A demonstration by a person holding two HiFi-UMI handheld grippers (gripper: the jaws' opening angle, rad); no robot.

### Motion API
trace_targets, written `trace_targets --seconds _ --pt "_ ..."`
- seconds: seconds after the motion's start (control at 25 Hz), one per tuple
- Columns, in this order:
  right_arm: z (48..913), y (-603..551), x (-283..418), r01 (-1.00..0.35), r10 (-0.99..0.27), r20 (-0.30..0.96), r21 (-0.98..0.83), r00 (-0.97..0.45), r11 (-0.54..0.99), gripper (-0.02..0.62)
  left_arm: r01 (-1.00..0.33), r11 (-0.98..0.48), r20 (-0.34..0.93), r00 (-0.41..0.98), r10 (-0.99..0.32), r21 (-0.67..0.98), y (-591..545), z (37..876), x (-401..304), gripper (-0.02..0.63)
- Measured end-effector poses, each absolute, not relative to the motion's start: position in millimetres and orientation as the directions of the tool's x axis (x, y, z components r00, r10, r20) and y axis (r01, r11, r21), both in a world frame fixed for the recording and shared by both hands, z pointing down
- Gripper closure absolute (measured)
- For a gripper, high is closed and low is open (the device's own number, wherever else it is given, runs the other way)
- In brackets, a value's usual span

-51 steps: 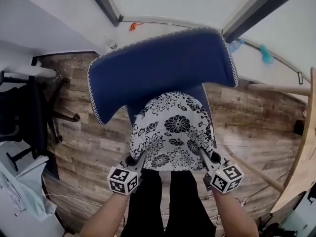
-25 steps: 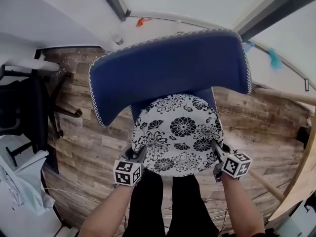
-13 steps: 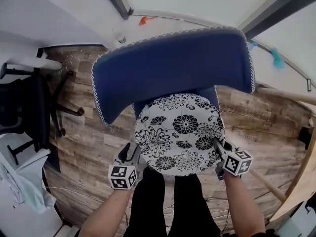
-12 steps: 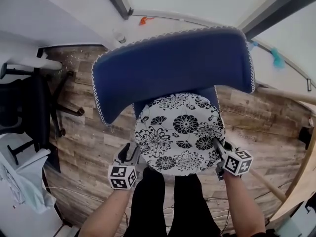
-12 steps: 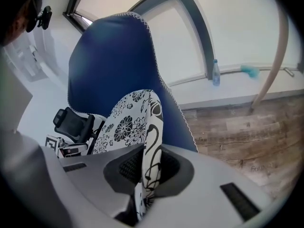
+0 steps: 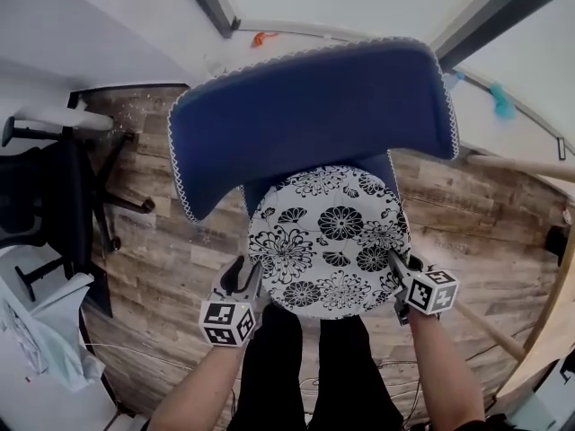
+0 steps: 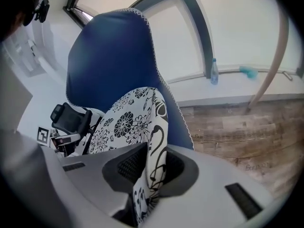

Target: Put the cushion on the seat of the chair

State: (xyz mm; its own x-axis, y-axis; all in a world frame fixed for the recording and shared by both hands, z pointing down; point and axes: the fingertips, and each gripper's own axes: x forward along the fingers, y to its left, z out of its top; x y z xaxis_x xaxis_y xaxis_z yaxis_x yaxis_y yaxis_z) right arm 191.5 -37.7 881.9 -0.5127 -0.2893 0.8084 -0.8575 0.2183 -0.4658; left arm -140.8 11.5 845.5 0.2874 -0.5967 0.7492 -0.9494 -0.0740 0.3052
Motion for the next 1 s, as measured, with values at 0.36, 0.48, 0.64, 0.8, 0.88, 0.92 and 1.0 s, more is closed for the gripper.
trace_targets --seconds 0.36,0.48,0.64,0.8,0.88,0.92,1.0 --pt "863 -47 249 -0.949 -0.378 0.886 -0.177 -0.269 0.26 0.37 -0.948 -0.112 0.724 0.3 -0.621 0.297 4 810 -137 0.443" --pt "836 -52 254 -0.951 -0.448 0.858 -0.135 -0.252 0.277 0.37 -0.948 -0.121 0.712 0.303 -0.633 0.295 1 792 -139 0.443" --pt "789 -52 241 -0.938 -0.52 0.788 -0.212 -0.33 0.273 0.37 -0.946 -0.121 0.703 0.305 -0.642 0.3 1 759 -137 0.443" --pt "727 -53 223 -0.914 -0.593 0.697 -0.264 -0.402 0.309 0.384 -0.943 -0.137 0.676 0.314 -0.667 0.303 -3 705 -134 0.47" --pt "687 -56 211 -0.902 -0.636 0.644 -0.248 -0.425 0.353 0.439 -0.941 -0.168 0.651 0.325 -0.686 0.293 -8 671 -134 0.483" --pt "667 -57 207 -0.899 -0.655 0.621 -0.234 -0.431 0.37 0.458 -0.94 -0.185 0.638 0.33 -0.695 0.286 -11 655 -134 0.485" --pt "630 -60 200 -0.894 -0.683 0.584 -0.207 -0.439 0.397 0.499 -0.938 -0.21 0.612 0.34 -0.714 0.276 -17 625 -136 0.486"
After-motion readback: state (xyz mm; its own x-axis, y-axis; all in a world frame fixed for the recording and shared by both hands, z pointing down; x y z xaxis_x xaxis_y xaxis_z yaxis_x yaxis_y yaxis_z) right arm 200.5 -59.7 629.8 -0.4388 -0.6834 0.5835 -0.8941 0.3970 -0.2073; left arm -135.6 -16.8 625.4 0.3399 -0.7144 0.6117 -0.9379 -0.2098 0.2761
